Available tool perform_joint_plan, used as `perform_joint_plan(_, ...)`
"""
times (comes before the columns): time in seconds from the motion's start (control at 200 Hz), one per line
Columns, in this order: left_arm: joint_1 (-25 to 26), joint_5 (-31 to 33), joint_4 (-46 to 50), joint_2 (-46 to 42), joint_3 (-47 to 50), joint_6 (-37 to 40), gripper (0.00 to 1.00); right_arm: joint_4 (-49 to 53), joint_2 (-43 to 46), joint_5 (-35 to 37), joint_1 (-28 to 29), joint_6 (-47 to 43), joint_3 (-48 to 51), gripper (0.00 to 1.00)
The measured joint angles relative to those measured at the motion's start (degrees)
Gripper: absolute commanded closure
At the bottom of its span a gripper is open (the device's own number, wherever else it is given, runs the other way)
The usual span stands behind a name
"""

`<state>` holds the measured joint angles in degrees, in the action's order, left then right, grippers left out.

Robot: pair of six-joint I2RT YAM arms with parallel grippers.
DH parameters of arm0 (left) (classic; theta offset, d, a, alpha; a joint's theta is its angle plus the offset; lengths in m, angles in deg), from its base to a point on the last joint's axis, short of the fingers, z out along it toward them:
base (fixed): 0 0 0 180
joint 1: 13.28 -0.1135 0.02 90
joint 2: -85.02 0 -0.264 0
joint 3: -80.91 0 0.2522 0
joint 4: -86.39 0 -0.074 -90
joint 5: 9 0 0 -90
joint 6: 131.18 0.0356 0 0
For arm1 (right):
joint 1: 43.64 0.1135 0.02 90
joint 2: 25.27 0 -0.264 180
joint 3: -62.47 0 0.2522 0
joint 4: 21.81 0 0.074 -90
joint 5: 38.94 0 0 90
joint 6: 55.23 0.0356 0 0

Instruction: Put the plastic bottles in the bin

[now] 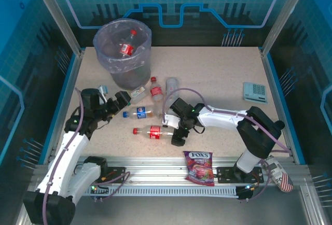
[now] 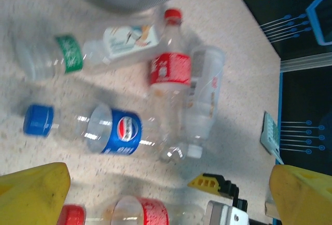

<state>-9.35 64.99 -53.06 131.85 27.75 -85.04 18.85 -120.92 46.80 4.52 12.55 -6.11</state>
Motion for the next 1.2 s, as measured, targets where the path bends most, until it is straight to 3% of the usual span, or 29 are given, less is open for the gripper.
perform_joint_plan(0.275, 0.0, -1.4, -5.8, -5.7, 14.4, -11.8, 0.01, 0.3, -5.0, 1.3, 1.0, -1.9, -3.3, 0.03)
perform_joint_plan(0.375, 0.0, -1.4, -5.9, -7.2, 16.4, -13.8, 0.01, 1.3, -5.9, 1.5, 1.2, -2.4, -4.5, 0.19)
perform_joint_plan(0.485, 0.0, -1.4, -6.2, -8.3, 16.4, -14.6, 0.01, 2.0, -6.8, 2.1, 1.7, -2.6, -5.7, 0.24)
perform_joint_plan(0.635, 0.0, -1.2, -6.1, -8.3, 16.4, -14.6, 0.01, 2.8, -6.9, 2.3, 2.5, -3.1, -5.9, 0.4)
perform_joint_plan(0.886, 0.0, 0.0, -4.7, -8.3, 14.8, -14.1, 0.01, 5.4, -5.7, 2.1, 3.2, -3.1, -6.0, 0.46)
perform_joint_plan(0.941, 0.0, 0.6, -3.1, -8.3, 13.3, -13.0, 0.01, 6.3, -5.0, 1.9, 3.2, -3.1, -6.0, 0.52)
perform_joint_plan(1.201, -0.6, 2.2, 1.5, -8.3, 1.8, -6.3, 0.01, 7.8, 3.4, 0.2, 2.3, -0.1, -6.0, 0.53)
